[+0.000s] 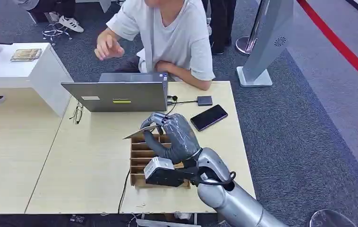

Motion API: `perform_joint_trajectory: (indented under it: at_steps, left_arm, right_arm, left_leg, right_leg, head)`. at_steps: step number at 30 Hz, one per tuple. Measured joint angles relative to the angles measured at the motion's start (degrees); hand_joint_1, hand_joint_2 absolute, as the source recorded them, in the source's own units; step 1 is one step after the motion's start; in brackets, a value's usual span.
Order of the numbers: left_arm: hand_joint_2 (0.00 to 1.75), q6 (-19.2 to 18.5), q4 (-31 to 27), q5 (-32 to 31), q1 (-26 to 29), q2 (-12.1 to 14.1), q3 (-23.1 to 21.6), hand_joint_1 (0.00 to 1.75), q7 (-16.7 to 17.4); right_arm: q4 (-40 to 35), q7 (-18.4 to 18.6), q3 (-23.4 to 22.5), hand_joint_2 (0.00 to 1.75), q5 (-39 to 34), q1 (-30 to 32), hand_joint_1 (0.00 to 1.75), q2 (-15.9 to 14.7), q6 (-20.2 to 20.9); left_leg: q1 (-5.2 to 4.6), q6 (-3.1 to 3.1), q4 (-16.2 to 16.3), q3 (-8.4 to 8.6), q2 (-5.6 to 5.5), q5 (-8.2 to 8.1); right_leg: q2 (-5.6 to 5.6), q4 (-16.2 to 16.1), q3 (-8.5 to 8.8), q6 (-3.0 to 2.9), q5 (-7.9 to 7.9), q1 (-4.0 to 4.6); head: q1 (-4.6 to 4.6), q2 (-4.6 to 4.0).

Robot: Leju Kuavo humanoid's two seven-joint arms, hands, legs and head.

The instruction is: Pass the card to the sensor for recognition and then transmit it.

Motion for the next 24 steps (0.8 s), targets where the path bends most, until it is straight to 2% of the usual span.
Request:
perform_joint_trajectory:
  at_steps: [5, 14, 24]
  left_arm:
    - [0.0, -0.2, 0.0, 0.0, 0.19, -0.09, 0.57, 0.0, -0.42]
    - [0.0, -0.5, 0.0, 0.0, 0.44, -0.37, 2.6, 0.0, -1.22]
    - [0.0, -1.12, 0.0, 0.0, 0.57, -0.46, 4.72, 0.0, -1.57]
  right_arm:
    - [-1.01, -0.2, -0.37, 1.75, -3.9, 0.27, 1.75, -0.66, 4.23]
    - [-2.73, -3.17, -2.38, 1.75, -19.47, 2.1, 1.75, -3.89, 15.45]
    - [-3.5, -6.14, -4.83, 1.75, -30.81, 5.25, 1.75, -7.32, 25.01]
  left_leg:
    - [0.0, 0.0, 0.0, 0.01, 0.0, 0.0]
    - [-0.01, 0.01, 0.0, -0.01, -0.02, 0.0]
    - [0.0, 0.01, 0.01, 0.0, -0.02, -0.01]
  right_leg:
    - [0.0, 0.0, 0.0, 0.0, 0.0, 0.0]
    - [-0.02, -0.01, 0.0, 0.0, 0.0, -0.01]
    - [-0.03, -0.01, 0.01, 0.0, 0.0, 0.0]
  head:
    - [-0.02, 0.0]
    - [-0.02, 0.0]
    - [0.0, 0.0]
